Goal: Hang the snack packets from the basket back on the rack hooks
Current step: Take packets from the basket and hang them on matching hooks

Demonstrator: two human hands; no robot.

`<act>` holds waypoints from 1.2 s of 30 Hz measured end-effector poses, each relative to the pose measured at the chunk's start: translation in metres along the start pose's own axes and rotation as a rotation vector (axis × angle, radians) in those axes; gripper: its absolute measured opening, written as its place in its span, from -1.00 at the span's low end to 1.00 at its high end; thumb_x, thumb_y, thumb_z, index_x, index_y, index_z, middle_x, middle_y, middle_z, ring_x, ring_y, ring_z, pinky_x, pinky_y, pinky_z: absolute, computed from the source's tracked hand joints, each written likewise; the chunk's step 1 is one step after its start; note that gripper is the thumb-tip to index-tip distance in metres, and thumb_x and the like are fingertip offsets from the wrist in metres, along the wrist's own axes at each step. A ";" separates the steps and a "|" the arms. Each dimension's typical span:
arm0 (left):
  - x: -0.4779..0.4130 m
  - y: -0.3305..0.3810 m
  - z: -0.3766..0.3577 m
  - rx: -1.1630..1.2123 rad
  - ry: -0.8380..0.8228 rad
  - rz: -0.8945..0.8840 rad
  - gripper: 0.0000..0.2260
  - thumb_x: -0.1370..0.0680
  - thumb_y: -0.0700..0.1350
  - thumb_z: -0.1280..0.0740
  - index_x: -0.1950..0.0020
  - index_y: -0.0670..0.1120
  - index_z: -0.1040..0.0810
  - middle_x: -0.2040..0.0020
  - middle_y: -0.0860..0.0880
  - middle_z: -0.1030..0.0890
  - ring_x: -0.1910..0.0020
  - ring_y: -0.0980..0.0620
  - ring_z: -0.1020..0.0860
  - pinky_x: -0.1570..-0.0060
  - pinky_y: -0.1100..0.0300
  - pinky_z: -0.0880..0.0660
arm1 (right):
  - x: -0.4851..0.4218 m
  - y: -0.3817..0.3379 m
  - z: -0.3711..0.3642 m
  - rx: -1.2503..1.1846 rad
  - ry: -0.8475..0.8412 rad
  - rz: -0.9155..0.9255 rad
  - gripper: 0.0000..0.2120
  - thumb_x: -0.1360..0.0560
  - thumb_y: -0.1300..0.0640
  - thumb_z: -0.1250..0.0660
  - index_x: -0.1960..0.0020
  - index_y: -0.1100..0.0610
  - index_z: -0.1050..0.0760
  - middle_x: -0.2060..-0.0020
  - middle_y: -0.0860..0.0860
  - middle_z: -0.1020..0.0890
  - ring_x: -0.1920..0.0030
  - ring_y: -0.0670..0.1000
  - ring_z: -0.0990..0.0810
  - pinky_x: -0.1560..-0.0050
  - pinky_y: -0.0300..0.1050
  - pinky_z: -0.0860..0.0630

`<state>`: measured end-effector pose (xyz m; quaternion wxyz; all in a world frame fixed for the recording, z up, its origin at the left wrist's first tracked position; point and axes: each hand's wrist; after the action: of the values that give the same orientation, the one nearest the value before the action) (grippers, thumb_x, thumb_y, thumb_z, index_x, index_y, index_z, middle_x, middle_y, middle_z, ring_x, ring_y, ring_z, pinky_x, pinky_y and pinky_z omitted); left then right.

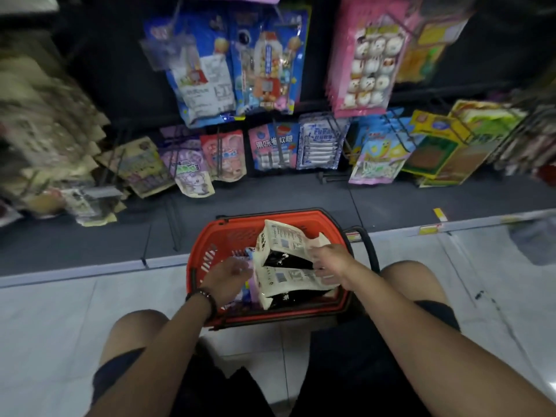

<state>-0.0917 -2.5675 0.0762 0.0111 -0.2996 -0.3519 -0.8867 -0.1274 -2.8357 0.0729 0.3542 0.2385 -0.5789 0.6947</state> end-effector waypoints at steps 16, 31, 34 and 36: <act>-0.148 0.036 -0.060 0.329 -0.116 0.468 -0.51 -0.47 0.18 -0.50 -0.23 -0.14 -0.65 -0.16 -0.13 -0.68 -0.13 -0.21 -0.66 -0.19 -0.16 -0.64 | -0.094 0.045 -0.013 -0.672 0.020 -0.337 -0.79 -0.58 0.20 -0.48 -0.18 0.22 -0.60 -0.03 0.23 -0.69 0.02 0.22 -0.74 0.07 0.07 -0.75; -0.145 0.038 -0.057 0.537 -0.206 0.519 -0.69 -0.47 0.00 -0.61 -0.09 -0.10 -0.63 0.36 -0.04 -0.59 0.42 0.02 -0.52 0.40 0.22 -0.43 | -0.114 0.031 -0.026 -0.802 0.045 -0.479 -0.71 -0.54 -0.06 -0.52 0.12 0.16 -0.59 0.57 0.04 -0.53 0.40 0.02 -0.56 0.43 -0.19 -0.58; -0.105 0.041 -0.054 0.676 -0.197 0.461 -0.68 -0.46 -0.08 -0.63 -0.12 -0.11 -0.61 0.21 -0.09 -0.64 0.29 -0.02 -0.58 0.33 0.18 -0.51 | -0.094 0.025 -0.027 -0.811 0.017 -0.374 -0.71 -0.56 -0.04 -0.50 0.02 0.21 -0.63 0.31 0.14 -0.64 0.27 0.12 -0.60 0.13 0.05 -0.67; -0.076 0.043 -0.053 0.759 -0.183 0.404 -0.74 -0.46 -0.16 -0.62 -0.05 -0.13 -0.61 0.23 -0.11 -0.65 0.29 -0.05 -0.59 0.31 0.14 -0.50 | -0.079 0.018 -0.024 -0.861 -0.012 -0.299 -0.66 -0.55 -0.08 -0.51 -0.08 0.21 -0.68 0.12 0.17 -0.71 0.13 0.15 -0.65 0.05 0.07 -0.69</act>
<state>-0.0469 -2.6482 0.0313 0.2625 -0.4145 -0.5867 -0.6443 -0.0893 -2.8307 -0.0027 0.5140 0.1546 -0.7763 0.3306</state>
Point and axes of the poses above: each hand's wrist, its own x-axis away from the middle knuckle, its own z-axis out of the back of the hand, y = z × x
